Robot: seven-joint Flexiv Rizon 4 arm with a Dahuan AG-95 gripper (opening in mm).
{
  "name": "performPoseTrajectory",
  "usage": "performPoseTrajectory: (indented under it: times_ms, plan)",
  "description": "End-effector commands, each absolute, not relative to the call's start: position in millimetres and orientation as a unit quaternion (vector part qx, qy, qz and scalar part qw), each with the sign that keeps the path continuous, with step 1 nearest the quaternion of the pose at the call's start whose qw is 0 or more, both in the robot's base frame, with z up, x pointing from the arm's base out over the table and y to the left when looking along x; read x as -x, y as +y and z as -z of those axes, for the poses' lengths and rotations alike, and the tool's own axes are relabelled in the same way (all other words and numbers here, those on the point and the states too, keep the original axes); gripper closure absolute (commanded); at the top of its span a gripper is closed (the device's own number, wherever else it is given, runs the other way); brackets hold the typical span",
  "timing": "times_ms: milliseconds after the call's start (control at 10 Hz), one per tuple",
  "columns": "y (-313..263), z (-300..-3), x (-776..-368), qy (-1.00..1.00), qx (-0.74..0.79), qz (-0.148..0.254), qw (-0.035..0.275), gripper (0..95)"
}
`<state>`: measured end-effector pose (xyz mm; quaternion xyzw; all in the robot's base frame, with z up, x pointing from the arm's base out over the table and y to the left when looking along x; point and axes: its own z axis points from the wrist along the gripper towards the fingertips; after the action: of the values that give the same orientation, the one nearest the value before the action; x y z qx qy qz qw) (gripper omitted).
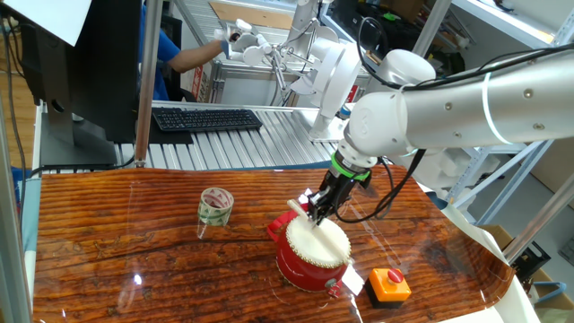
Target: Play the drum
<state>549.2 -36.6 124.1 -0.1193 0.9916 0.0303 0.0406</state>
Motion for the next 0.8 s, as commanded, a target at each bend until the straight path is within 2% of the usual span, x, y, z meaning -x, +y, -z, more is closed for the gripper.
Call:
performPoseTrajectory:
  times_ms: [100, 500, 800]
  plan:
    - [-37, -123, -550, 0.992, 0.12, -0.03, 0.038, 95.0]
    - [-39, -134, -549, 0.994, 0.105, -0.032, 0.017, 95.0]
    - [-44, -161, -558, 0.996, 0.083, -0.034, 0.001, 95.0]
